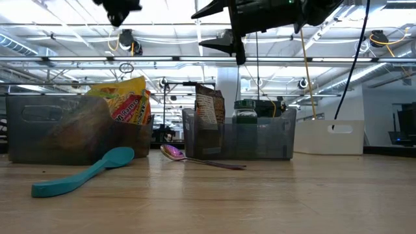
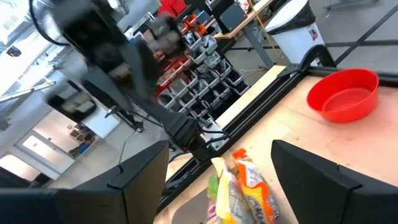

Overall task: Pick & Place Food Item
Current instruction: Put the blue spoon into the white bin

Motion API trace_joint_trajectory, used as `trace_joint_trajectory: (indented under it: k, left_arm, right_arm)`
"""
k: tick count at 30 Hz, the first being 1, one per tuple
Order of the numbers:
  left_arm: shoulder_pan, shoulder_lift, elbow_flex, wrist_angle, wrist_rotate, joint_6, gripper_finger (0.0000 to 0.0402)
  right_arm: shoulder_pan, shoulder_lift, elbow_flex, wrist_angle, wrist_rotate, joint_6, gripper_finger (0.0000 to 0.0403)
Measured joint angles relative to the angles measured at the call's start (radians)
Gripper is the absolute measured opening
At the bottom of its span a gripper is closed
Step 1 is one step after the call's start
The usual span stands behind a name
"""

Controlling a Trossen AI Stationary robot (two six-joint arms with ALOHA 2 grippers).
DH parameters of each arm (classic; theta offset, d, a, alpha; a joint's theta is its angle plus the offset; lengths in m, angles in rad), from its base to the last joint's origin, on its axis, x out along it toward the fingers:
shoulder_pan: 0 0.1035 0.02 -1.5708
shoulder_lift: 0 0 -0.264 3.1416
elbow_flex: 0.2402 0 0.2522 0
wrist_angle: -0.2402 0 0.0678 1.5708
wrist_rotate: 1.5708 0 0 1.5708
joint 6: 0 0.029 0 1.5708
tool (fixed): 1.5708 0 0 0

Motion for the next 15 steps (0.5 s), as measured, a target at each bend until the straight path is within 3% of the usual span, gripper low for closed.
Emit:
trace_joint_trajectory:
  k: [6,10,15]
  left_arm:
    - [-0.006,-0.002,0.076,0.122,0.001,-0.076,0.0088]
    - [-0.025,-0.001,0.081,0.274,0.002,-0.182,0.0088]
    - [-0.055,0.028,0.081,0.471,0.001,-0.308,0.0088]
  right_arm:
    - [-0.017,0.000,0.000,0.002,0.006,-0.015,0.0276]
    - [-0.017,0.000,0.000,0.002,0.074,-0.015,0.0276]
    - [-0.017,0.000,0.000,0.002,0.076,-0.037,0.0276]
